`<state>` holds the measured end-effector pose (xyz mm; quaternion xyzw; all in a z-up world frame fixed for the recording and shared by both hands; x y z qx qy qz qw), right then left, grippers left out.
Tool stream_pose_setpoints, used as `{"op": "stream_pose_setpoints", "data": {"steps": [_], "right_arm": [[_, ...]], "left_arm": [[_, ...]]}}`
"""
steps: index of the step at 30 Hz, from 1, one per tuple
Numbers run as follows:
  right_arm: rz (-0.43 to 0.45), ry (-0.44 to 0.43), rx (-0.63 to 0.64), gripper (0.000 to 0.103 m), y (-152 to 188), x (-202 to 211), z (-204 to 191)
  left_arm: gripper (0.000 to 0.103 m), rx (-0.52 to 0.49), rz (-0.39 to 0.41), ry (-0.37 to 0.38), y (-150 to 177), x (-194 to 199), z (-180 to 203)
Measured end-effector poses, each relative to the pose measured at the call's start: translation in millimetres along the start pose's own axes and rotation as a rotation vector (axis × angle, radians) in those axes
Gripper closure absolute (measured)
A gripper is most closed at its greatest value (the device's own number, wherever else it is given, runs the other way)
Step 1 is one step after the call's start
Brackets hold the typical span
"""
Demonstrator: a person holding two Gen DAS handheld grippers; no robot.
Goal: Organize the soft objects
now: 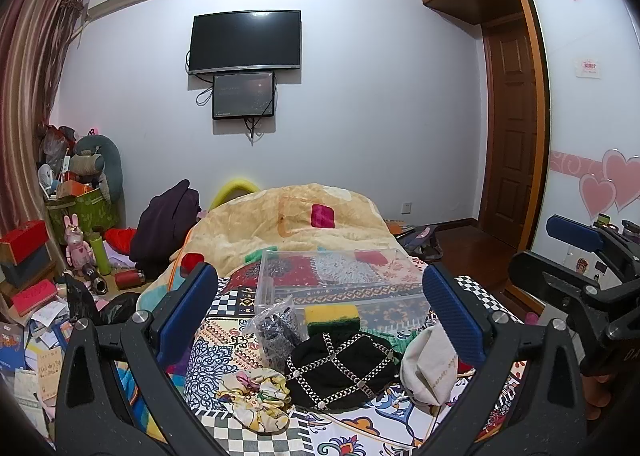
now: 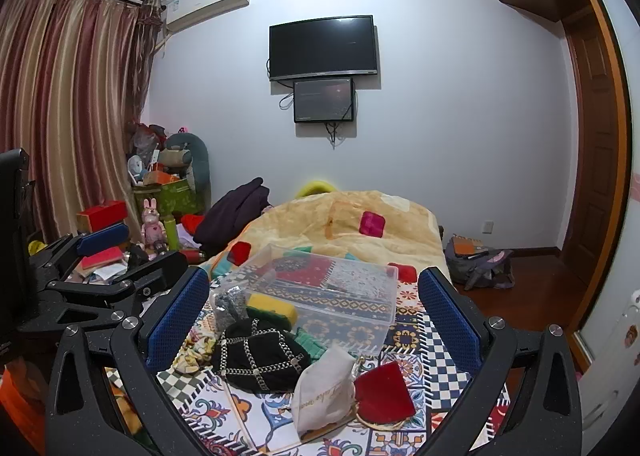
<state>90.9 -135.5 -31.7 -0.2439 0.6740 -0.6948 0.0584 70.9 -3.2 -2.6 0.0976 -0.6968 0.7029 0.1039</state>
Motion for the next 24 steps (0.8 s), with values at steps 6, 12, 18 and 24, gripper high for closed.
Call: {"op": "stream_pose_setpoints", "data": {"steps": [6, 12, 18, 24], "right_arm": [[0.0, -0.004, 0.001, 0.0, 0, 0, -1], [-0.001, -0.006, 0.002, 0.0, 1, 1, -2], [-0.039, -0.013, -0.003, 0.0, 8, -4, 0], [-0.142, 0.002, -0.011, 0.0, 37, -17, 14]], "left_arm": [[0.0, -0.002, 0.001, 0.001, -1, 1, 1], [0.0, -0.002, 0.0, 0.001, 1, 0, 2], [0.0, -0.001, -0.038, 0.011, 5, -5, 2], [0.0, 0.015, -0.154, 0.017, 36, -29, -9]]}}
Point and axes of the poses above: each gripper's, at about its wrist camera, not at the fingertips, and x roughly against the way its jaws point, z to its right, y to its underside, the point moved 9 cm from there along -x, roughly the way its jaws point, and after that the axes turned 1 degree about -z, right-handed, at the moved point
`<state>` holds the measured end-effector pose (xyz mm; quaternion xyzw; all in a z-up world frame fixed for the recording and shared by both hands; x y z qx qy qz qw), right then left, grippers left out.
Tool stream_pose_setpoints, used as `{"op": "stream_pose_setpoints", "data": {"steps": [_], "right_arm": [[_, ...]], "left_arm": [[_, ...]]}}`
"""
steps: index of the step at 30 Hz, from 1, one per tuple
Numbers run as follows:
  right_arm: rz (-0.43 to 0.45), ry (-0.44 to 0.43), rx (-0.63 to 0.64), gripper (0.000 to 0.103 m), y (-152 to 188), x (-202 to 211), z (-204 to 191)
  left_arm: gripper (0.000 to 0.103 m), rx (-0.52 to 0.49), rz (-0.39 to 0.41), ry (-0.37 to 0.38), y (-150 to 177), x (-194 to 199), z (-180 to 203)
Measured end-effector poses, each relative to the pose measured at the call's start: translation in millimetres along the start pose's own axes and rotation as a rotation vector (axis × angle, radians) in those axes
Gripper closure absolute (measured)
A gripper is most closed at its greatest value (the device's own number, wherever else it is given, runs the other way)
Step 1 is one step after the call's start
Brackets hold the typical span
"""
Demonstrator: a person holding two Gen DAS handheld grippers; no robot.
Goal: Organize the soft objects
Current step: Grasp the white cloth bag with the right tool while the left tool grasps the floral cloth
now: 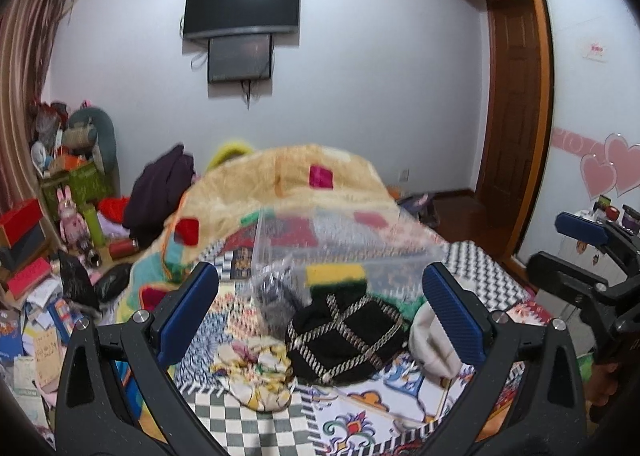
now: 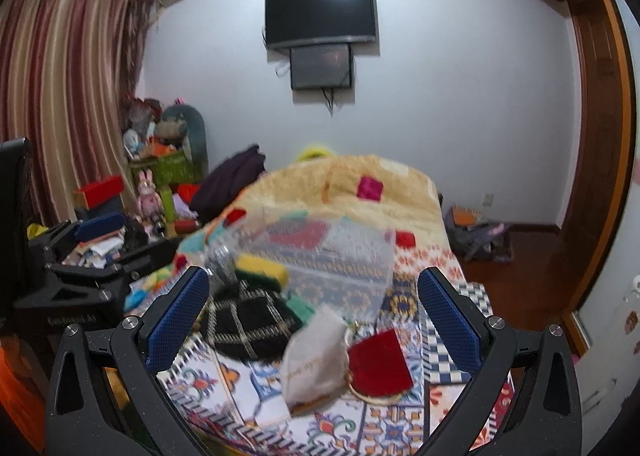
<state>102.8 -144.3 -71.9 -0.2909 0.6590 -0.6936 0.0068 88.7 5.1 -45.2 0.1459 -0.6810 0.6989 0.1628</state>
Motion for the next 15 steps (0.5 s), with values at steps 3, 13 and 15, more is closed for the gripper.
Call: {"op": "stream_pose_setpoints", "data": {"steps": [3, 13, 15], "right_arm": [[-0.057, 0.01, -0.013, 0.009, 16, -10, 11], [-0.202, -0.016, -0.11, 0.04, 50, -29, 41], [-0.206, -0.043, -0.102, 0.041, 51, -32, 34]], "left_arm": [[0.014, 0.029, -0.059, 0.003, 15, -20, -8], [0.035, 0.09, -0.213, -0.035, 65, -63, -41], [0.037, 0.102, -0.24, -0.053, 74, -68, -50]]}}
Point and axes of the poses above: each gripper's, at about its wrist camera, not at the fingertips, and x roughly against the way its jaws point, z to its right, y to its underside, the point moved 9 cm from there along -x, roughly the way its jaws point, and after that the axes turned 1 degree about -z, right-handed, at the moved point
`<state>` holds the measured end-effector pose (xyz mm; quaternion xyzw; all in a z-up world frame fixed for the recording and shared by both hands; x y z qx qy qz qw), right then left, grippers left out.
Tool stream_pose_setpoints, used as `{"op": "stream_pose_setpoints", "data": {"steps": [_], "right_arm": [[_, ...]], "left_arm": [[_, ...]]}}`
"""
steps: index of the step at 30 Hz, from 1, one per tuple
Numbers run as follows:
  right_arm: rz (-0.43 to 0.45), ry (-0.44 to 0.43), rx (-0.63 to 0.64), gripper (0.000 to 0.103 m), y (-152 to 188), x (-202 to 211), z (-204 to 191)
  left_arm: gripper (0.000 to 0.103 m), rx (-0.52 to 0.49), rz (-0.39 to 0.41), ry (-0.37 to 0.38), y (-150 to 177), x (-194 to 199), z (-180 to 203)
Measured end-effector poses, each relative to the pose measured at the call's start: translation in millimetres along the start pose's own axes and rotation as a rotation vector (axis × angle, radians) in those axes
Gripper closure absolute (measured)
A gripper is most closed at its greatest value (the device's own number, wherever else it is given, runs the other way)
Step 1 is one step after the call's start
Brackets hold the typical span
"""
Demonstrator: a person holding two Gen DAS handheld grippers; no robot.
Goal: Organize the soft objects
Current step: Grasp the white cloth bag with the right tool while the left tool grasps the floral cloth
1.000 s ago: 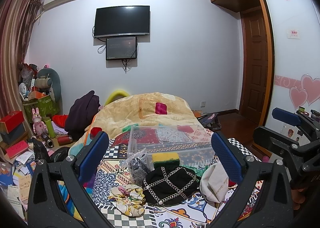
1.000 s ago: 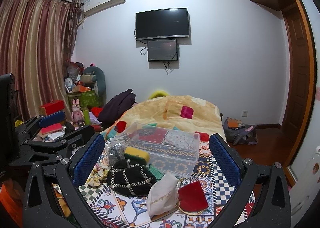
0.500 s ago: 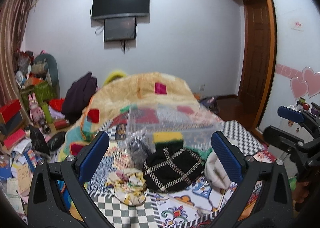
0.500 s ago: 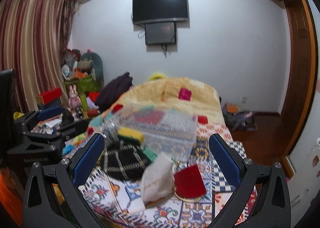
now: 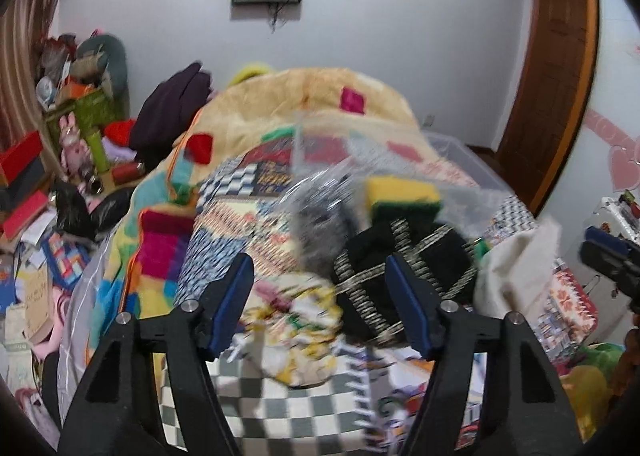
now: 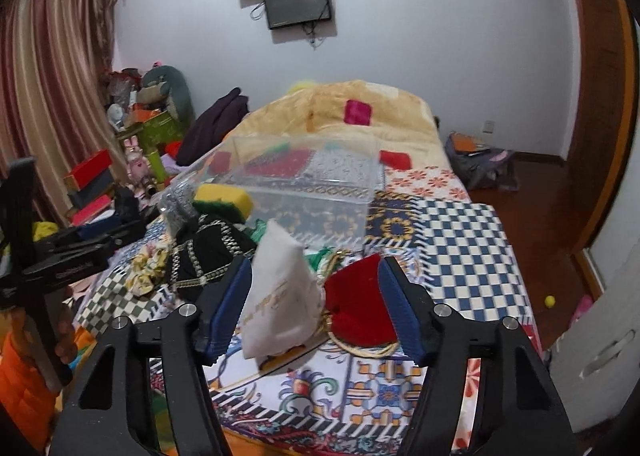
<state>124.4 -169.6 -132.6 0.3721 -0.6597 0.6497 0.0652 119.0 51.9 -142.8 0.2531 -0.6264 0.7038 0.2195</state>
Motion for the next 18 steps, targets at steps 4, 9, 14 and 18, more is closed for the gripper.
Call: {"op": "stream_pose_setpoints", "data": {"steps": [4, 9, 14, 18], "right_arm": [[-0.026, -0.032, 0.036, 0.041, 5, -10, -15], [-0.093, -0.054, 0.044, 0.041, 14, -29, -24], [-0.16, -0.068, 0.019, 0.059, 22, -46, -23], [-0.2, -0.081, 0.015, 0.079, 29, -58, -26]], "left_arm": [[0.04, 0.019, -0.05, -0.036, 14, -15, -19], [0.041, 0.04, -0.107, -0.058, 28, -31, -34], [0.057, 0.07, -0.162, -0.055, 40, -44, -42], [0.074, 0.062, -0.154, -0.063, 40, -43, -43]]}}
Point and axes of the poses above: each gripper's, at about its wrist camera, not at the fingertips, and x roughly against the way its jaws point, z to its right, y to its underside, the point moved 9 cm from there along -x, roughly the way its jaws point, and after that the axes turned 1 degree about -z, right-handed, at the moved point
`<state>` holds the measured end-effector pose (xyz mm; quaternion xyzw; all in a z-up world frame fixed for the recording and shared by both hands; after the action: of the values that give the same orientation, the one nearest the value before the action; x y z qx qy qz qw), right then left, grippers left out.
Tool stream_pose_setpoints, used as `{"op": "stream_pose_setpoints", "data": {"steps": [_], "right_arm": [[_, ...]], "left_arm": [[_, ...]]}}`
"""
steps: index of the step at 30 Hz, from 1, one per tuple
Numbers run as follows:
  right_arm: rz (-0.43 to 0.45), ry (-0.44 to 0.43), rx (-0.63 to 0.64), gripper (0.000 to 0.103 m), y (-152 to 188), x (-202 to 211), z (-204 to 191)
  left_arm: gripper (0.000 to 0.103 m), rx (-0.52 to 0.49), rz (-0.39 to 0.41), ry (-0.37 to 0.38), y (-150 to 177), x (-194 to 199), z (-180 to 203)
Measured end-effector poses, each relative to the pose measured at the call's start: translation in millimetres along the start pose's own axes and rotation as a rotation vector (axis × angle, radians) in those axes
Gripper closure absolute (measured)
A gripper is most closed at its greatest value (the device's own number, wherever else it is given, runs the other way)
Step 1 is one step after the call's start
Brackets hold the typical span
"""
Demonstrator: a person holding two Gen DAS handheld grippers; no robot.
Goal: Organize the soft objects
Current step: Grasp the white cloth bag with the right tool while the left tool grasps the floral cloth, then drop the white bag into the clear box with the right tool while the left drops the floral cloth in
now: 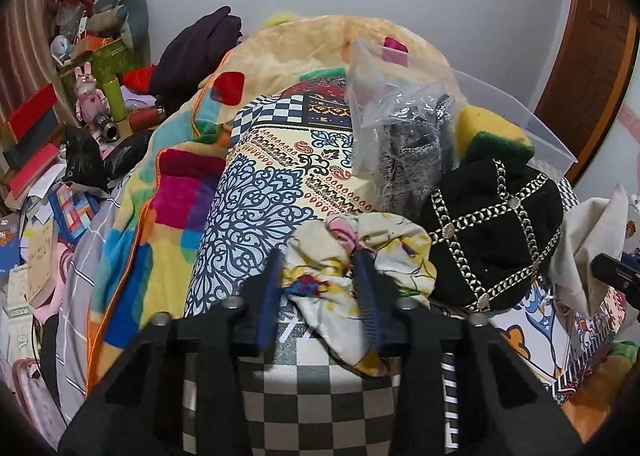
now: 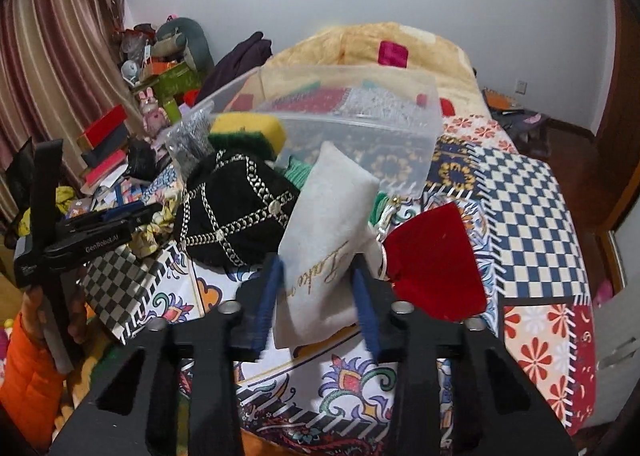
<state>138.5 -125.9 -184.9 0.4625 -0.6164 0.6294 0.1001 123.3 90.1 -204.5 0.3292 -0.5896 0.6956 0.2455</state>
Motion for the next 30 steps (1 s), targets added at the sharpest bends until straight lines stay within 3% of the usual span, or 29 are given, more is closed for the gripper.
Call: {"op": "stream_pose_setpoints", "data": {"steps": [2, 5, 19, 30], "right_arm": [[-0.002, 0.002, 0.004, 0.086, 1, -2, -1], [0.016, -0.01, -0.001, 0.091, 1, 3, -2], [0.205, -0.02, -0.007, 0.093, -45, 61, -4], [0.335, 0.042, -0.006, 0.093, -105, 76, 6]], "left_arm": [[0.091, 0.005, -0.002, 0.015, 1, 0, 1], [0.094, 0.014, 0.007, 0.02, -1, 3, -1], [0.094, -0.026, 0.239, 0.084, -54, 84, 24], [0.094, -0.026, 0.352, 0.146, -108, 103, 49]]}}
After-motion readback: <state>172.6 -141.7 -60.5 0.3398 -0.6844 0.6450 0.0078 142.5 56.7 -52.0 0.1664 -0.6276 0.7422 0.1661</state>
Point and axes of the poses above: each gripper's, at about its wrist camera, not at the fingertips, and x roughly against the way its jaws point, z to its right, y to its underside, the point moved 9 cm from there along -x, roughly the way its jaws point, and after that the axes turned 1 degree about -z, right-handed, at the moved point
